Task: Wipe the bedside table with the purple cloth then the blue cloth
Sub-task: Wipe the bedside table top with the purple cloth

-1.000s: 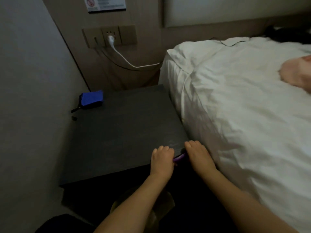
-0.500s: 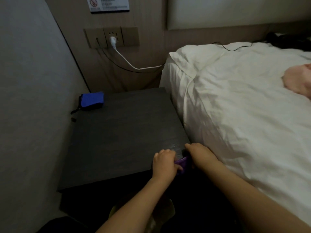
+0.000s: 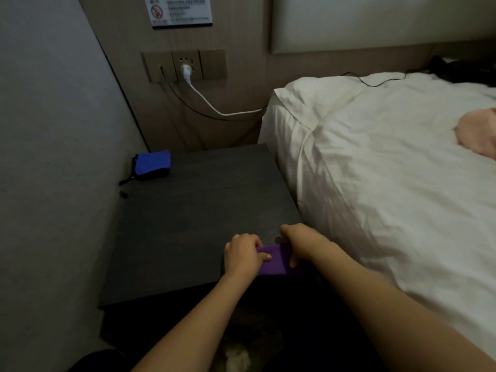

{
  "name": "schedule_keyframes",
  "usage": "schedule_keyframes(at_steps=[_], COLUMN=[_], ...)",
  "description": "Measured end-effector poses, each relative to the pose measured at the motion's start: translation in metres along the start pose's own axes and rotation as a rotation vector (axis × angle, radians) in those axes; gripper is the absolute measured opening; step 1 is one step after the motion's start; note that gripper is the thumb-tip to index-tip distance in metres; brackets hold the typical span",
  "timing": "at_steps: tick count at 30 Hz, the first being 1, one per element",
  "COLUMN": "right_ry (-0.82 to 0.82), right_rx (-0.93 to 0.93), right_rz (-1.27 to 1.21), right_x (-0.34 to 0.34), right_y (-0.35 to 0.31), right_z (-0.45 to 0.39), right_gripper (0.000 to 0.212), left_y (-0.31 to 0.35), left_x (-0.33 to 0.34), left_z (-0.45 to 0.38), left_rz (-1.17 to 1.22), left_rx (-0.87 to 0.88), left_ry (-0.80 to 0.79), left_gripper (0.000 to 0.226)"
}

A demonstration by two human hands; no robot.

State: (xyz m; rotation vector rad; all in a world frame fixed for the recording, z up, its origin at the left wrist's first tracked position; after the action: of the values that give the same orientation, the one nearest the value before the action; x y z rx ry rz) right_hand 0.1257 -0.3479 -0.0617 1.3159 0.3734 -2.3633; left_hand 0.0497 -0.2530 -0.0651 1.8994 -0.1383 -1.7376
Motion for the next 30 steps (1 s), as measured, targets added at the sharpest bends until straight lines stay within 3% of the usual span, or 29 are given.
schedule_keyframes(at_steps=[7,20,30], right_ry=[0.089,0.182,0.213], right_rx=[-0.134,-0.418,-0.447], right_rz=[-0.054,-0.047,-0.049], right_x=[0.003,0.033,0.044], right_y=[-0.076,-0.264,-0.296], right_z=[0.010,0.056,0.077], right_gripper=[0.056,0.045,0.032], left_y=[-0.073,-0.226,-0.252], left_x=[-0.036,-0.115,-0.123], left_z=[0.028,0.135,0.168], left_rz=[-0.015,0.081,0.031], left_rx=[-0.191,-0.508,-0.575], left_ry=[0.041,0.272,0.358], left_gripper=[0.023,0.020,0.019])
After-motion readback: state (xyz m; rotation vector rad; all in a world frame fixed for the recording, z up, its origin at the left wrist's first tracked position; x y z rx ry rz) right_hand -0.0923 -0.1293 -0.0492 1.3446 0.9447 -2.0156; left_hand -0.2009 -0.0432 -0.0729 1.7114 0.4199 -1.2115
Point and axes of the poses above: each hand's wrist, its own z-axis away from the middle knuckle, its own x-axis out of the palm, y = z × x, the point moved 10 cm from there along -z, towards the middle knuckle, and after that the axes turned 15 degrees about x, right-handed, at the moved point
